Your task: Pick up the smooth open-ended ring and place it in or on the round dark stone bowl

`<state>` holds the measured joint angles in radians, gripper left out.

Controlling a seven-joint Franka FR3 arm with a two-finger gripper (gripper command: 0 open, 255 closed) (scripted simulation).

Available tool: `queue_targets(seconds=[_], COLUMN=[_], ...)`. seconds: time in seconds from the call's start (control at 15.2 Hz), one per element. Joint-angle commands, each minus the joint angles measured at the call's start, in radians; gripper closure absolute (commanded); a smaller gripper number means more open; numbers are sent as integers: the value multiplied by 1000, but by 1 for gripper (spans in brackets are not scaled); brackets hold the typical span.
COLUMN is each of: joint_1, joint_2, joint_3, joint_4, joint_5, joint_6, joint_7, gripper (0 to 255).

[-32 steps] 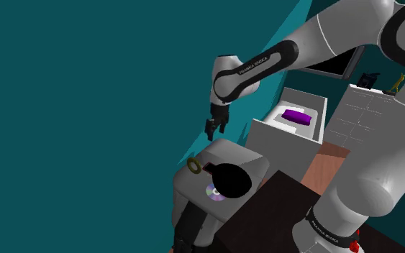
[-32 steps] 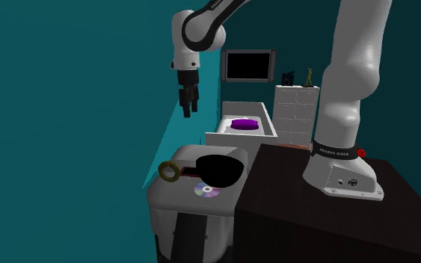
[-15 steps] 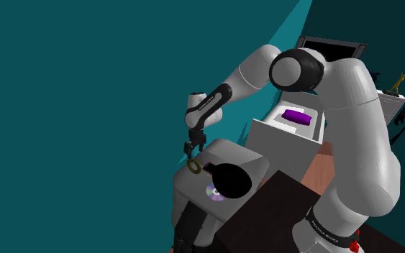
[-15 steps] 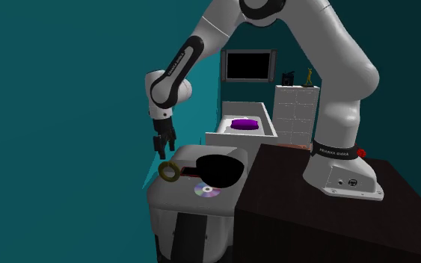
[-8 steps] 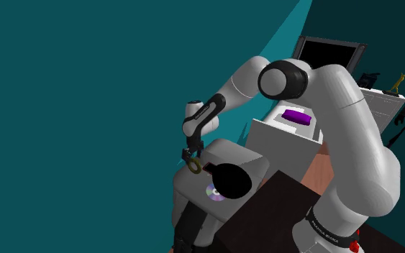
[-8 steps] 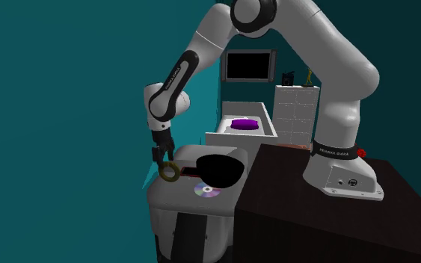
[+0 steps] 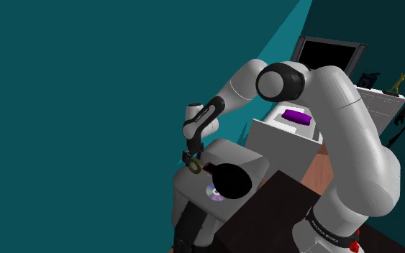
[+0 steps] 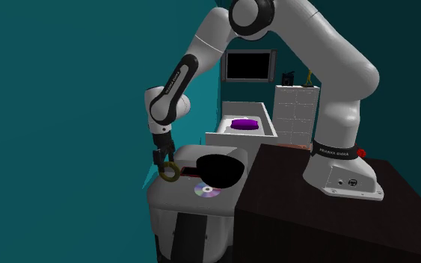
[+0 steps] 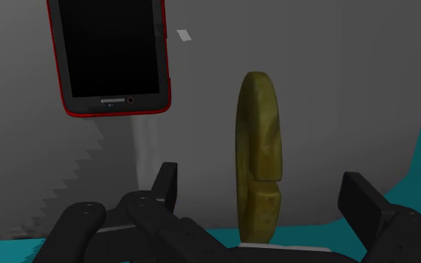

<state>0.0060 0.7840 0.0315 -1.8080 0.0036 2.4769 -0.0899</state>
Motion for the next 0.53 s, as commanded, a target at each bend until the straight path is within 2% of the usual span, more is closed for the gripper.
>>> queue_targets(seconds=[0.0, 0.07, 0.46], joint_1=[0, 0, 0], joint_2=[0, 0, 0], joint_3=[0, 0, 0], joint_4=[0, 0, 0], joint_5=[0, 0, 0], joint_6=[0, 0, 0], joint_7=[0, 0, 0], gripper=[0, 255, 255])
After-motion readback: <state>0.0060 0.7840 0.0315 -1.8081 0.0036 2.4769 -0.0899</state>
